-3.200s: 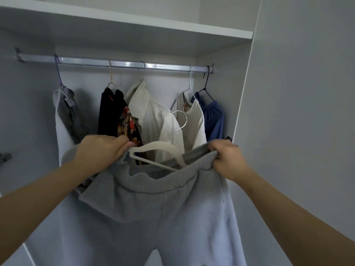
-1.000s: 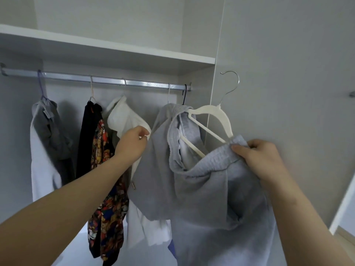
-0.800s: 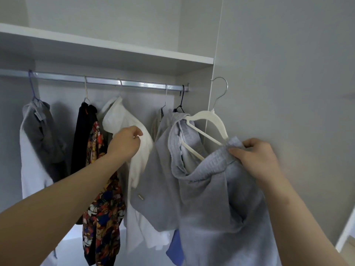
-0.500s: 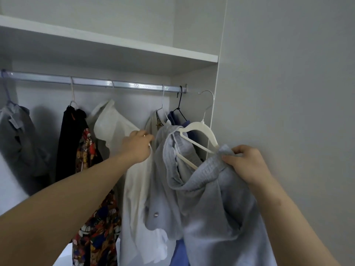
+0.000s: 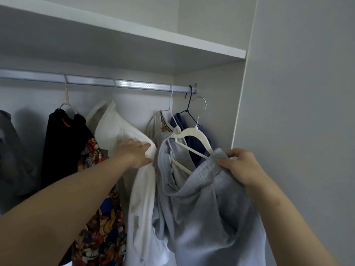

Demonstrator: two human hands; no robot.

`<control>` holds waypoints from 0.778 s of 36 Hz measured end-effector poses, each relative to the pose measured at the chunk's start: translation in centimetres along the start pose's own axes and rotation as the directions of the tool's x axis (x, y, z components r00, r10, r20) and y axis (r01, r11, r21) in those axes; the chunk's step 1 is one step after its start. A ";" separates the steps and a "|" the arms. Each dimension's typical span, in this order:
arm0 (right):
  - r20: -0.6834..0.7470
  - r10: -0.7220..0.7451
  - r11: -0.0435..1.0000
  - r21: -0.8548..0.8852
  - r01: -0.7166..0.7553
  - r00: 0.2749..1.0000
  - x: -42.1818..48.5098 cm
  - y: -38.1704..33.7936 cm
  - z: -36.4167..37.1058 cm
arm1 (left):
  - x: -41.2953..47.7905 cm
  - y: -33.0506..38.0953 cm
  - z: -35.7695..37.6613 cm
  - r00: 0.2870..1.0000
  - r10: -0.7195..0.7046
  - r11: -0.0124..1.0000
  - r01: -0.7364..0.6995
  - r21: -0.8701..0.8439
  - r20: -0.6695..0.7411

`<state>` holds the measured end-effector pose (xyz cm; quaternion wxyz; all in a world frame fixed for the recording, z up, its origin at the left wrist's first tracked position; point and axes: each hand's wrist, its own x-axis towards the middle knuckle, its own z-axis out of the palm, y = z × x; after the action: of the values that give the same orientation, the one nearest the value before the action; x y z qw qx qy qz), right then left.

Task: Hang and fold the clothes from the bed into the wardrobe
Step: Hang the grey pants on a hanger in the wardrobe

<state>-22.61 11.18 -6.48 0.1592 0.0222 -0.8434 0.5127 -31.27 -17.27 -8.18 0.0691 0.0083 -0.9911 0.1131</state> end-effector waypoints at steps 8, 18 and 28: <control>0.098 0.014 0.996 0.081 -0.022 0.995 -0.1 -1.5 2.4 | 2.2 -0.5 -1.1 0.998 -0.053 0.984 0.045 -0.170 -0.042; 0.118 0.097 0.989 0.097 -0.109 0.988 0.6 -1.8 3.3 | 3.6 -2.6 -1.3 0.999 -0.003 0.990 0.010 -0.142 0.049; 0.088 0.145 0.985 0.082 -0.152 0.986 2.9 -3.1 7.5 | 2.3 -5.4 -2.2 0.986 0.111 0.988 -0.097 -0.117 0.126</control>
<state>-26.53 3.54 -6.11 0.0847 -0.0128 -0.8251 0.5585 -33.12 -22.07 -4.53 -0.0024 -0.0399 -0.9974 0.0605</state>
